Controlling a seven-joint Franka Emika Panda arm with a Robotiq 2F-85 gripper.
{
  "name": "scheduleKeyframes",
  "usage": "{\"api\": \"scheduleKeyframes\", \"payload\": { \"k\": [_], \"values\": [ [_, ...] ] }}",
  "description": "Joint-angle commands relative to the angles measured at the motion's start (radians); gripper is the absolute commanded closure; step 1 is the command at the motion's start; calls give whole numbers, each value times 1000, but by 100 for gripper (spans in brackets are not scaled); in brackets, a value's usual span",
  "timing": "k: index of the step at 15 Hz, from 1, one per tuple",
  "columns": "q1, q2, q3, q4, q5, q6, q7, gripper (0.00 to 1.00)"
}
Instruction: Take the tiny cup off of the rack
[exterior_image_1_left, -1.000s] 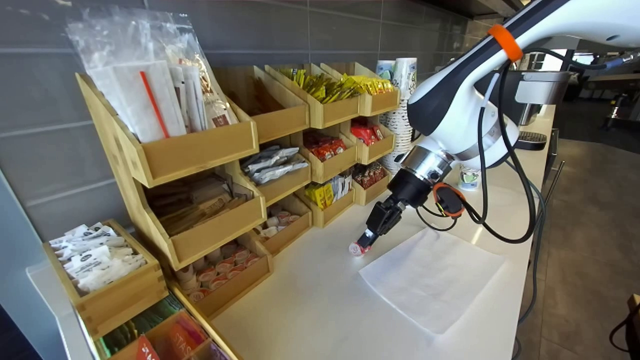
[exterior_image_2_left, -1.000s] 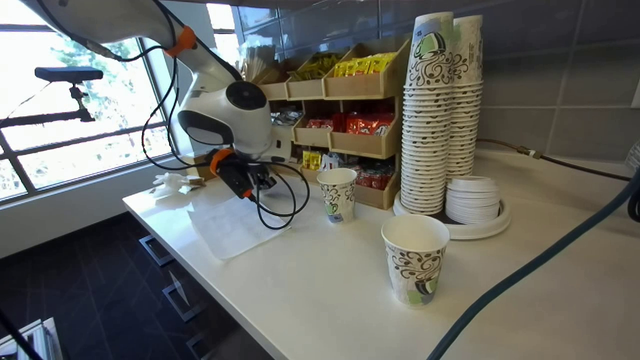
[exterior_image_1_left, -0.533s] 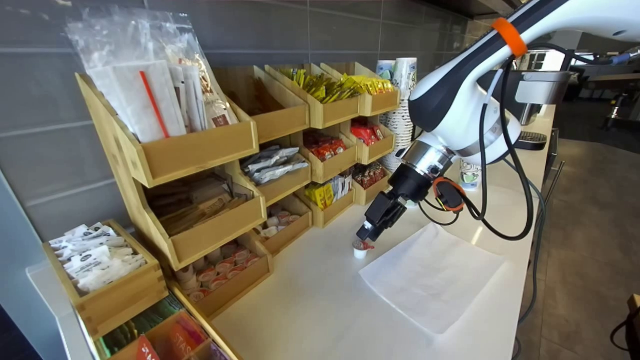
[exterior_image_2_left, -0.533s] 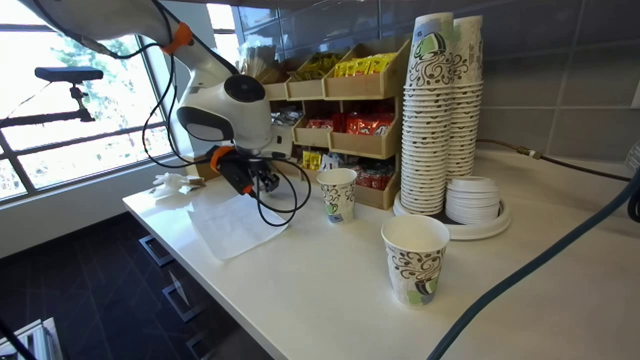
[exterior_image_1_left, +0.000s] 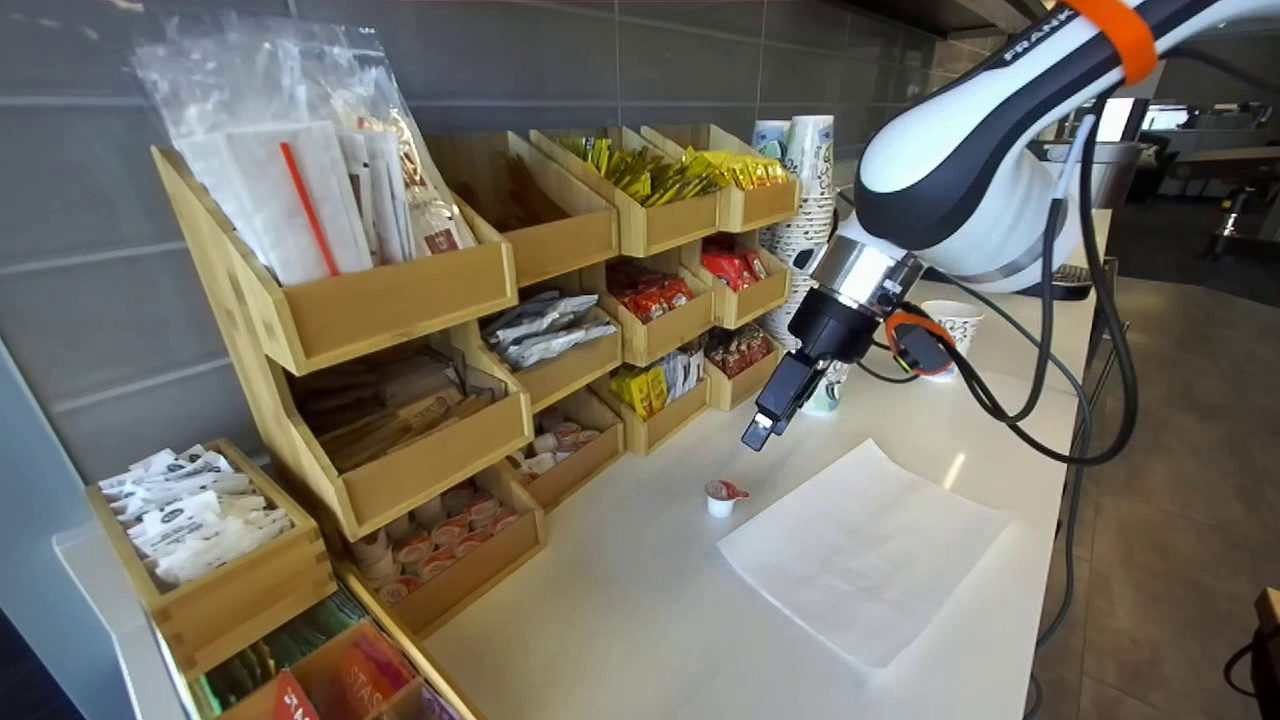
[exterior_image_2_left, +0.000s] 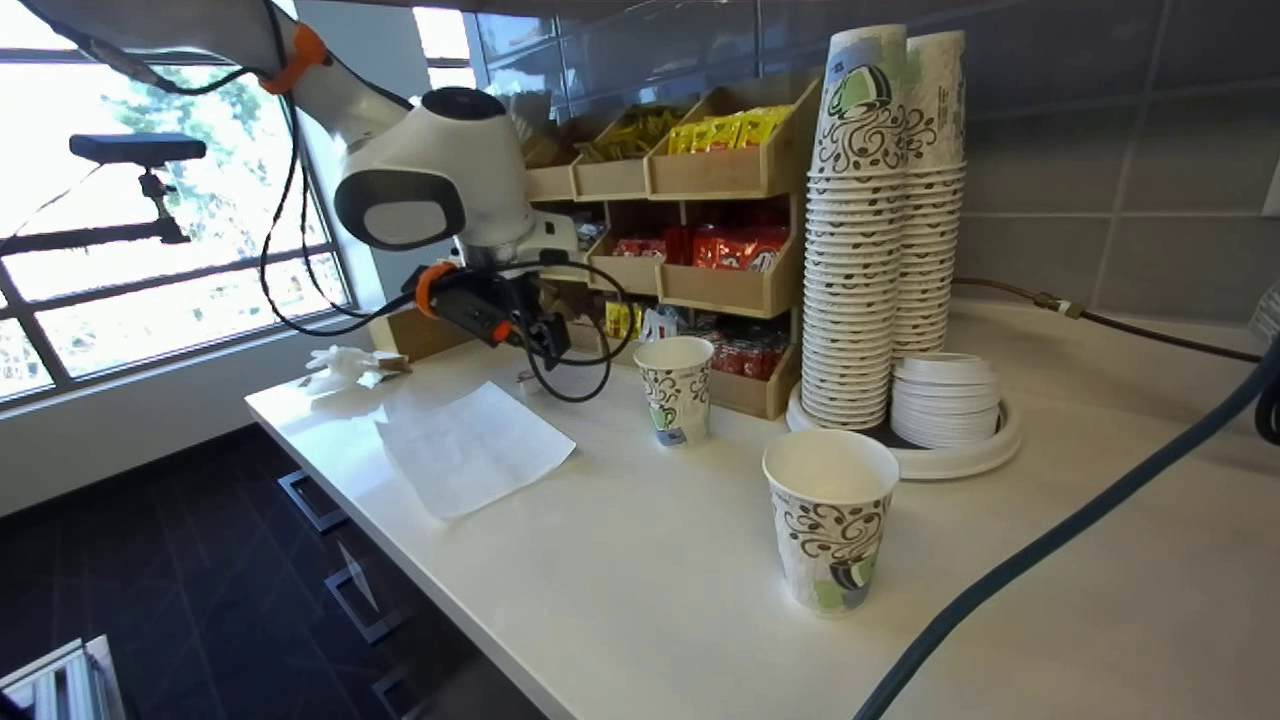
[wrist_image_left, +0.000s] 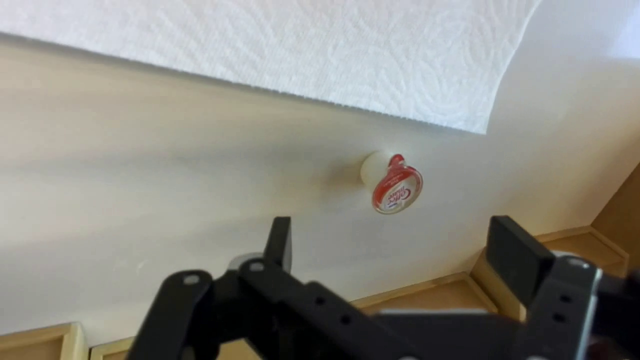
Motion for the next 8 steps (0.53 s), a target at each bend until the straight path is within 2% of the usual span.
{"api": "scheduleKeyframes", "payload": {
  "k": [1, 4, 8],
  "values": [
    [26, -123, -22, -76, -257, -1, 153, 0],
    [26, -193, -14, -92, -445, -5, 262, 0],
    [35, -274, -11, -104, -594, -32, 347, 0]
  ]
}}
